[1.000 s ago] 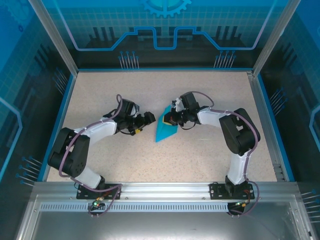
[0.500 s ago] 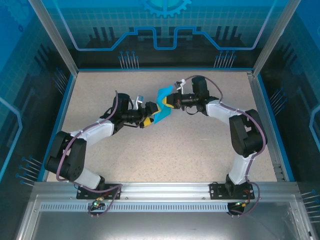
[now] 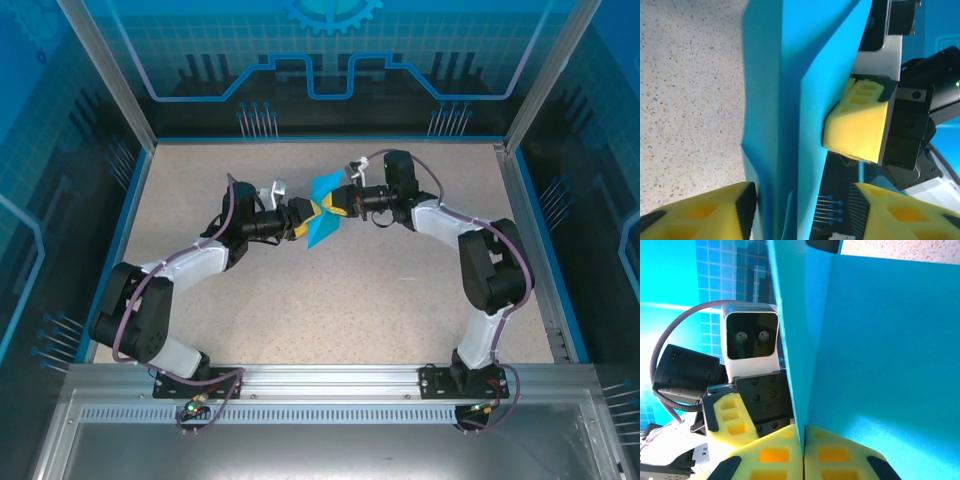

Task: Fold a paper plane with a square sheet of paper (pick it up from the middle)
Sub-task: Turn over the paper at the center of the table.

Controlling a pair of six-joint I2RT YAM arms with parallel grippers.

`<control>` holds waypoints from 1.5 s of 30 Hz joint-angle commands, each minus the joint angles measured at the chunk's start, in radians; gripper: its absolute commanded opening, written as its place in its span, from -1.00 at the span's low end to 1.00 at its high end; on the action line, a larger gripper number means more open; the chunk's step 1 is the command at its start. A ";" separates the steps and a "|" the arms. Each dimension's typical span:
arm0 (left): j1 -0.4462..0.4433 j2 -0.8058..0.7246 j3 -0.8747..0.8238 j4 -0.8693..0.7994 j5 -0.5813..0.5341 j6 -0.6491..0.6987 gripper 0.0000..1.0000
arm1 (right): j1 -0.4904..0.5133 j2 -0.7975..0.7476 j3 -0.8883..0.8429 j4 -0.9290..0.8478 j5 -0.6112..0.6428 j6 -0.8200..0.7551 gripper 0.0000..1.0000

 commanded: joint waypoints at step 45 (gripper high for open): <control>-0.320 0.454 0.700 -1.417 -1.565 0.726 -0.79 | -0.077 -0.343 -0.079 -0.727 0.764 -0.384 0.74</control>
